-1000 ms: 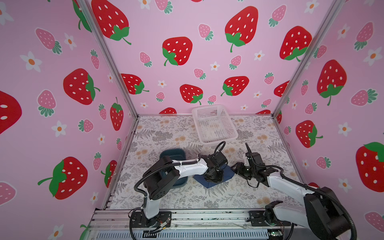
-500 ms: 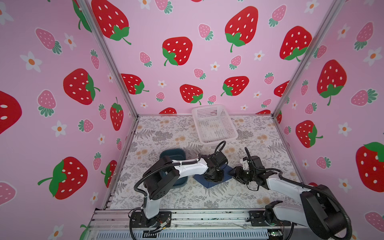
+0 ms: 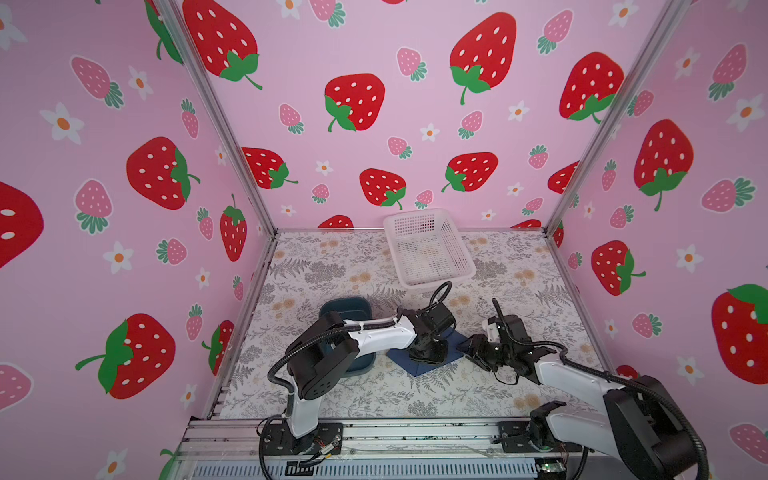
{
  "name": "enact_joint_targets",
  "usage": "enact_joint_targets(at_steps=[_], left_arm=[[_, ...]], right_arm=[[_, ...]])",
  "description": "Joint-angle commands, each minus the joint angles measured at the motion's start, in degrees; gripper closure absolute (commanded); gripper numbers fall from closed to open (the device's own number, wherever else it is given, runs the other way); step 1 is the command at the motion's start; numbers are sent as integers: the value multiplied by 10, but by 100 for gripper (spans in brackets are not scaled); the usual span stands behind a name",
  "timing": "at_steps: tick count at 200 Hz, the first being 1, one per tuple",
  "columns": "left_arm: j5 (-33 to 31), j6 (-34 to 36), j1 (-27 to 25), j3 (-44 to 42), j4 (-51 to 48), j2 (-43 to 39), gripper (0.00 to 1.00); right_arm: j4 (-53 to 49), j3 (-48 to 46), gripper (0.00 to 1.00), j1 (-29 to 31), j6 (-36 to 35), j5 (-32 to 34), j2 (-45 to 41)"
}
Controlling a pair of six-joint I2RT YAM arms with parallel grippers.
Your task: Place the utensils on the paper napkin and roll it up
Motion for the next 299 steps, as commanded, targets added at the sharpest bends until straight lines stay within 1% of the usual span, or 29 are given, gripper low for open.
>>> enact_joint_targets(at_steps=[1,38,80,99,117,127,149,165,190,223,258,299], left_arm=[[-7,7,2,19,-17,1,91],[-5,7,2,18,-15,3,91],[-7,6,2,18,-15,1,91],[-7,6,2,18,-15,1,91],[-7,6,2,17,-15,3,91],[-6,6,2,18,-15,3,91],[-7,6,3,18,-15,2,91],[-7,6,2,16,-12,2,91],[-6,6,2,16,-13,2,91],[-6,6,3,17,-14,2,91],[-8,6,3,16,-15,1,91],[-7,4,3,12,-10,1,91]], right_arm=[[-35,-24,47,-2,26,11,-13],[19,-49,47,-2,43,0,8],[52,-44,47,-2,56,26,18],[100,-54,46,-3,78,15,21],[168,-69,46,-3,112,0,27],[185,-73,46,-3,125,0,28],[189,-71,46,-2,126,8,26],[214,-77,45,-3,131,8,27],[255,-80,45,-3,138,-5,47],[291,-79,44,-4,142,-4,73],[294,-70,44,-7,128,5,77],[341,-66,42,-27,128,-27,87]])
